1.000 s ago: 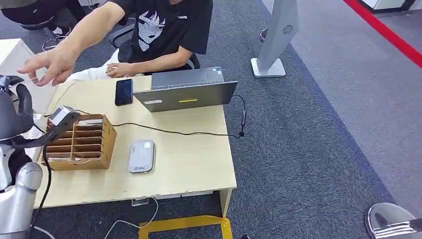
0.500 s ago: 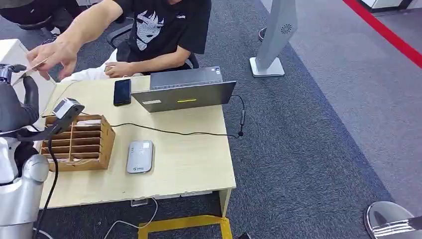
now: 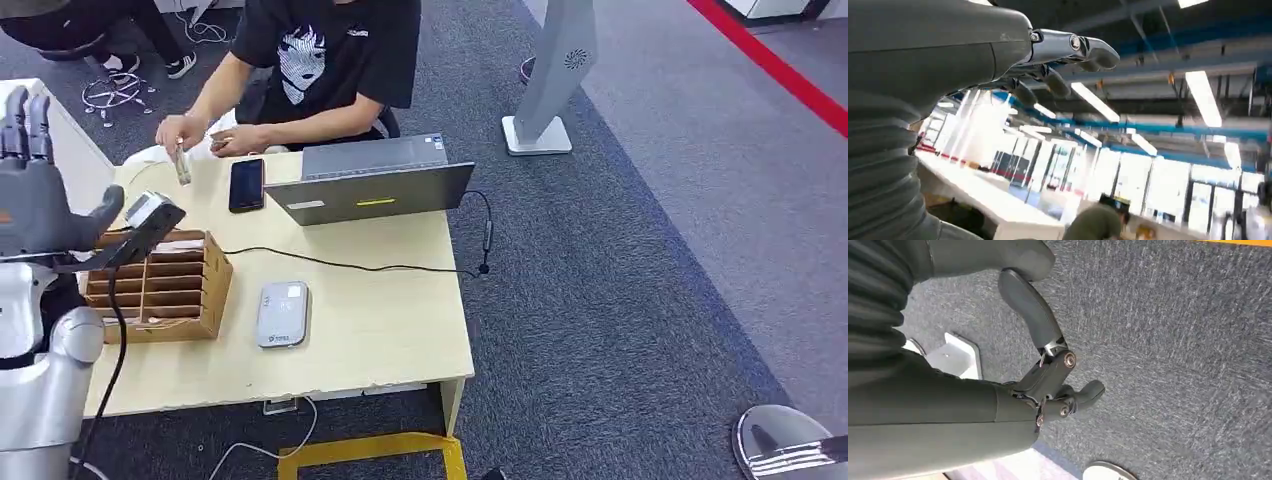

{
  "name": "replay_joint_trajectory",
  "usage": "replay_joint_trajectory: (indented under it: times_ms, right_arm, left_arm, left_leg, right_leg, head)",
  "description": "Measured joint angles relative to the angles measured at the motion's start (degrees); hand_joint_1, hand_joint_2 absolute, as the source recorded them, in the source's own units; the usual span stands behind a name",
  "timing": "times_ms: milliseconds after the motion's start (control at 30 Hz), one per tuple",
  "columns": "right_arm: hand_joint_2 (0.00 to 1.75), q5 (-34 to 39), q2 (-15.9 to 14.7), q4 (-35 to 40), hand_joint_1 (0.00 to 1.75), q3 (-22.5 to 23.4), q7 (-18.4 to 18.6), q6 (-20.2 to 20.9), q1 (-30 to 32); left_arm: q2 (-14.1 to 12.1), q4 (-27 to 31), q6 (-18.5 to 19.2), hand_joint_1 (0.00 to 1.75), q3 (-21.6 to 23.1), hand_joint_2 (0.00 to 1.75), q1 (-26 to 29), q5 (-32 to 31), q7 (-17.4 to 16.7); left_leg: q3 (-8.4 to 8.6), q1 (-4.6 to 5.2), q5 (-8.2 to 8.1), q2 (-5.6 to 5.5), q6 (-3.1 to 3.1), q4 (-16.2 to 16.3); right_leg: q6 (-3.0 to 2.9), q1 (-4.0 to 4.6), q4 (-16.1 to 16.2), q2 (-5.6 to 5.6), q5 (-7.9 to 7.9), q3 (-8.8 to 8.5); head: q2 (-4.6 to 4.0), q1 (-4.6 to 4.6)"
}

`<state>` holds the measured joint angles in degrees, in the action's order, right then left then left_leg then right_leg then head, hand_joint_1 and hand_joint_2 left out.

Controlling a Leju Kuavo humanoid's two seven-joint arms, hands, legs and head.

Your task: Pass the card to the sensor for recognition and then transmit it.

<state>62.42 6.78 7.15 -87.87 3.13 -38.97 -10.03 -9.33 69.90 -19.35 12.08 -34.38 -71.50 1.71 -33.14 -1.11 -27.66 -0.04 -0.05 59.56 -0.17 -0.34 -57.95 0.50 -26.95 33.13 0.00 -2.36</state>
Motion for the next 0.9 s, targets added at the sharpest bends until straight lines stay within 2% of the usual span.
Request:
replay_joint_trajectory:
  times_ms: [67, 133, 300, 567, 700, 900]
  right_arm:
    - [1.75, 0.81, -0.09, -0.18, 0.0, 0.26, -0.55, 0.0, 0.32]
    - [1.75, 1.4, -0.15, -0.37, 0.0, 0.5, -0.99, 0.02, 0.62]
    - [1.75, 2.12, -0.26, -0.74, 0.0, 0.77, -1.27, 0.04, 1.02]
    - [1.75, 3.17, -0.42, -1.14, 0.0, 0.77, -1.71, 0.0, 1.16]
    - [1.75, 3.98, -0.48, -1.27, 0.0, 0.77, -2.19, 0.0, 1.21]
    - [1.75, 6.1, -0.52, -1.44, 0.0, 1.16, -3.41, -0.02, 1.67]
  left_arm:
    - [-0.5, 0.92, 7.36, 0.0, 1.94, 1.75, -0.2, 2.31, -0.95]
    - [-0.85, 2.74, 10.51, 0.0, 4.16, 1.75, 0.08, 5.64, -0.97]
    - [-2.34, 9.1, 13.01, 0.0, 10.22, 1.75, 3.32, 8.9, -2.17]
    - [-7.04, 15.93, 19.33, 0.0, 18.69, 1.75, 10.42, 15.0, -1.6]
    - [-10.41, 18.65, 19.87, 0.0, 21.06, 1.75, 14.81, 15.94, -2.11]
    - [-17.34, 24.57, 20.77, 0.0, 21.71, 1.75, 24.85, 17.45, -6.0]
  left_leg:
    - [-0.01, 0.0, 0.0, 0.0, 0.0, 0.0]
    - [-0.06, 0.0, 0.0, -0.01, 0.0, 0.0]
    - [-0.07, 0.02, -0.04, 0.0, 0.04, -0.01]
    - [-0.06, 0.02, -0.06, 0.02, 0.02, -0.04]
    - [-0.06, 0.01, -0.06, 0.05, 0.02, -0.05]
    - [-0.09, 0.01, -0.09, 0.12, -0.01, -0.1]
  right_leg:
    - [0.0, 0.0, 0.0, 0.0, 0.01, -0.01]
    - [0.01, 0.0, 0.0, -0.01, 0.01, 0.0]
    - [0.01, -0.02, 0.02, 0.0, -0.01, 0.02]
    - [0.01, -0.01, 0.01, 0.01, -0.02, 0.02]
    - [0.01, -0.01, 0.0, 0.02, -0.02, 0.02]
    - [0.0, -0.01, 0.0, 0.14, -0.08, 0.08]
  head:
    - [0.0, 0.0]
    - [0.0, -0.02]
    - [0.0, -0.04]
    - [0.0, 0.0]
    - [0.0, -0.02]
    - [0.0, -0.04]
